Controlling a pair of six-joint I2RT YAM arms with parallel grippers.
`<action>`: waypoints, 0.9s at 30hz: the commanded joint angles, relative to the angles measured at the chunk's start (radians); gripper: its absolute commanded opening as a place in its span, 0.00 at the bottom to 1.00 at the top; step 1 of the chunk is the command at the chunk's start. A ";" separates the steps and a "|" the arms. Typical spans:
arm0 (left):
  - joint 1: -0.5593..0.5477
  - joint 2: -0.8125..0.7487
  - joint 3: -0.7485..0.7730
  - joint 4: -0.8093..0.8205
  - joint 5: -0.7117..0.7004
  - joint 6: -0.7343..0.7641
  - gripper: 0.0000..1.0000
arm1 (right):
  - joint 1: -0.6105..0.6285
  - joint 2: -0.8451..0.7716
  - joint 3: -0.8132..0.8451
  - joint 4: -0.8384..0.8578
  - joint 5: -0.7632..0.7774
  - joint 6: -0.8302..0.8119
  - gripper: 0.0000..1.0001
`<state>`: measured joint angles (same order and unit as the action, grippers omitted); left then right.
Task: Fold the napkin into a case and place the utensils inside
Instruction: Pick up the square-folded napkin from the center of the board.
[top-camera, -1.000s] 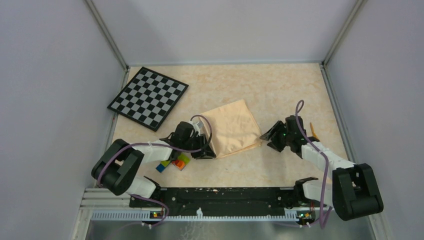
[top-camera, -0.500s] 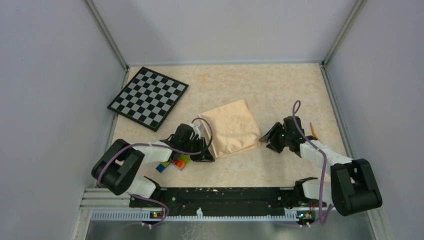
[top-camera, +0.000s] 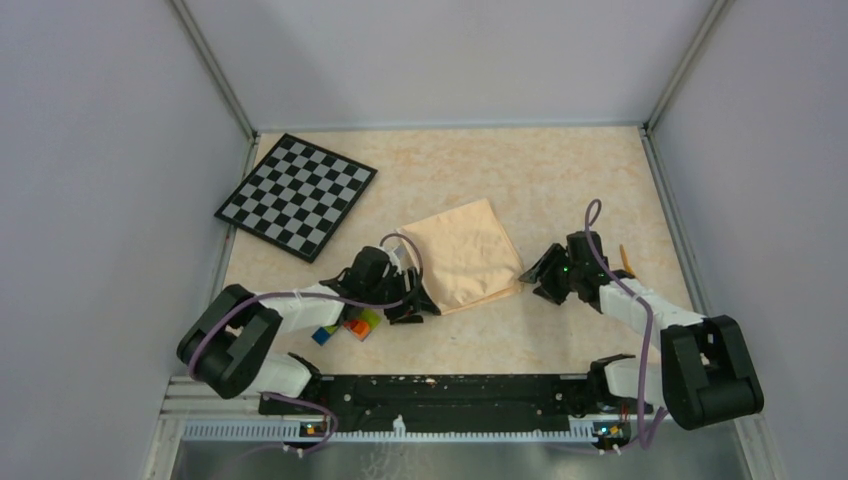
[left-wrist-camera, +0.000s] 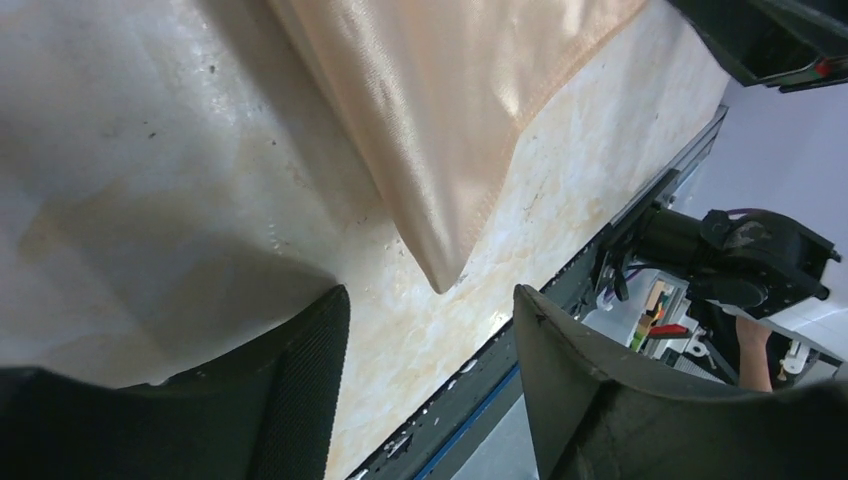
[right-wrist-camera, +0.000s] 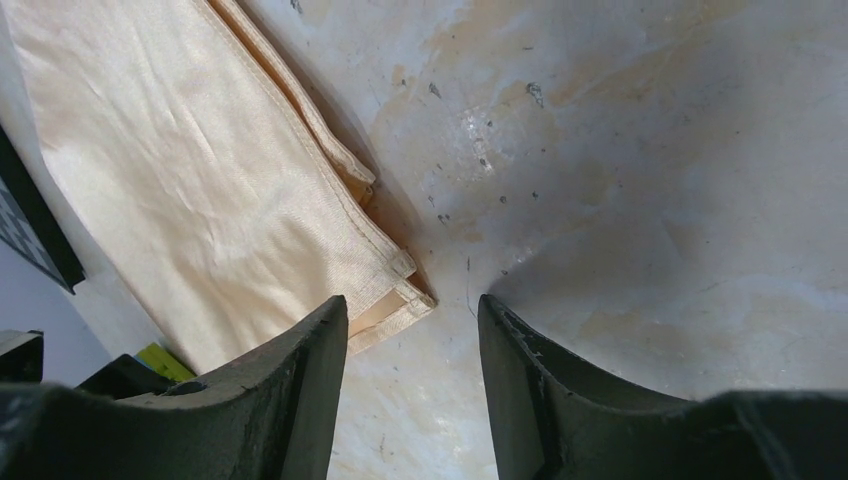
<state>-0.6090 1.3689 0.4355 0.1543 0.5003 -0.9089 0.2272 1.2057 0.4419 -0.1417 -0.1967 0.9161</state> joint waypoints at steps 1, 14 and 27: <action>-0.028 0.053 0.046 0.018 -0.045 -0.043 0.64 | 0.008 0.007 0.053 0.010 0.031 -0.010 0.50; -0.031 0.042 -0.053 0.044 -0.095 0.008 0.12 | 0.020 0.038 0.034 0.040 -0.008 -0.016 0.49; -0.029 0.028 -0.087 0.045 -0.094 0.029 0.00 | 0.032 0.101 0.085 0.013 0.017 -0.118 0.51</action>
<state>-0.6369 1.4082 0.3836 0.2108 0.4301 -0.9165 0.2493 1.2854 0.4828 -0.0952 -0.2268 0.8738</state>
